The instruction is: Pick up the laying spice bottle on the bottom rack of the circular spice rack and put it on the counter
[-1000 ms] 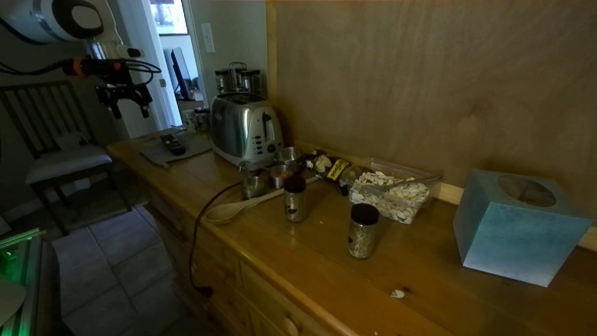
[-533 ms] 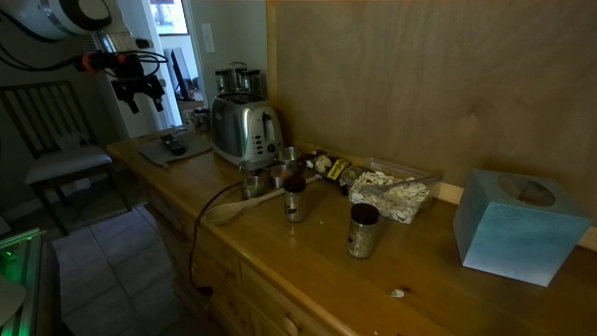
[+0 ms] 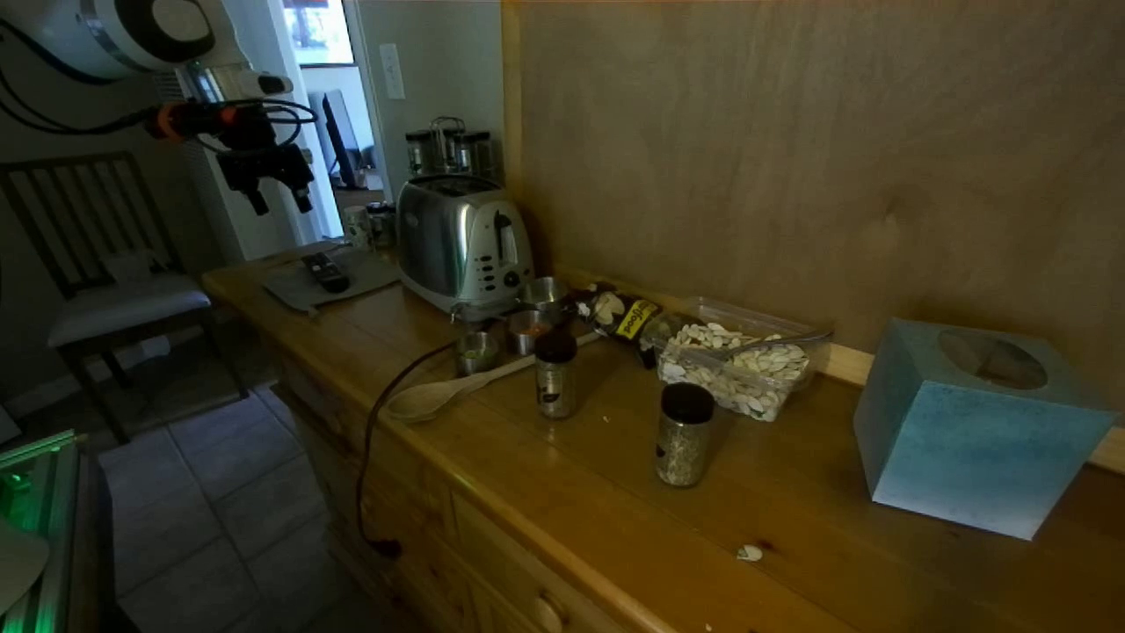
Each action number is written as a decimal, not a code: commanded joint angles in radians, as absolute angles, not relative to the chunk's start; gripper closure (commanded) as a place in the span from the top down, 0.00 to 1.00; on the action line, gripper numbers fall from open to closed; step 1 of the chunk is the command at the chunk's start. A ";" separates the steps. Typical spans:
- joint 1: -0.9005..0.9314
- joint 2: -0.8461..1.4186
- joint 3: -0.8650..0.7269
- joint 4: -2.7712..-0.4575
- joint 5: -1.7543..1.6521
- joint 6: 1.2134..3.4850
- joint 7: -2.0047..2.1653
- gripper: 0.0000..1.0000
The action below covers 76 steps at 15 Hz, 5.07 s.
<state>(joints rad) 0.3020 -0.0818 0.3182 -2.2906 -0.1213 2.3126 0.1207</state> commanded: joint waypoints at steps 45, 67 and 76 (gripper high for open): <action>0.277 0.240 0.101 -2.194 -0.974 3.101 1.451 1.00; 0.632 0.430 -0.338 -2.102 -0.834 3.432 1.550 1.00; 0.857 0.536 -0.539 -2.109 -0.611 3.548 1.525 1.00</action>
